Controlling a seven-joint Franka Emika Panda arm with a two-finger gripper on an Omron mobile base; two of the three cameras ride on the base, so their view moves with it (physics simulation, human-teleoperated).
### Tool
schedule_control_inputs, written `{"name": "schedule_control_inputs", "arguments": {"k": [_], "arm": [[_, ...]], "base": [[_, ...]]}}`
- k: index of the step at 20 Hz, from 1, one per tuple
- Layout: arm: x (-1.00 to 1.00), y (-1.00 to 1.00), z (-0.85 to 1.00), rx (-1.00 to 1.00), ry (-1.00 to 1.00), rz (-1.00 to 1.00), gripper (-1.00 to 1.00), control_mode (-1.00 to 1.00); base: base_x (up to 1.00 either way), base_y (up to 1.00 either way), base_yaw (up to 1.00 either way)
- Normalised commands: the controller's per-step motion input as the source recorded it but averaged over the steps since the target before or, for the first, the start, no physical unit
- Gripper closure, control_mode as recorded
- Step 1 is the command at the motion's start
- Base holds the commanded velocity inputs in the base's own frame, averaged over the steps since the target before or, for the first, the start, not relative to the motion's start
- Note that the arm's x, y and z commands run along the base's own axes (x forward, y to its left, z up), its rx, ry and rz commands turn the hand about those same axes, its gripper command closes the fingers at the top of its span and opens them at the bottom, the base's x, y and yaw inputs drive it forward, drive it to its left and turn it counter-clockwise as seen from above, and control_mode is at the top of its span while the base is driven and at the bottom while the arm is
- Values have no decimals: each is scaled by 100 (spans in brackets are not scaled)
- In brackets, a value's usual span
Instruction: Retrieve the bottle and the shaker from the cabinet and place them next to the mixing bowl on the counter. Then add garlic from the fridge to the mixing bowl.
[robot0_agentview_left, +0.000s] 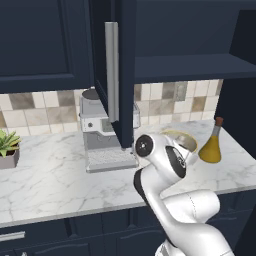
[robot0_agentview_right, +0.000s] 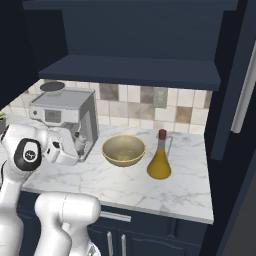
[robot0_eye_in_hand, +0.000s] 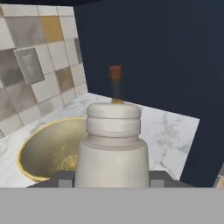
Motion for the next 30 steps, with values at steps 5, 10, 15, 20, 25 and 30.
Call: {"name": "schedule_control_inputs", "arguments": {"k": [5, 10, 15, 20, 25, 30], "arm": [[27, 4, -50, 0, 0, 0, 100, -100], [34, 16, -50, -8, 0, 0, 100, -100], [40, 25, -39, -12, 3, 0, 100, -100], [27, 3, -45, -6, 1, 0, 100, -100], [21, 0, -38, 0, 0, 0, 100, -100], [25, -2, -8, 0, 0, 0, 100, -100]], "base": [[0, 0, 0], [0, 0, 0], [0, 0, 0], [0, 0, 0], [0, 0, 0], [0, 0, 0]]}}
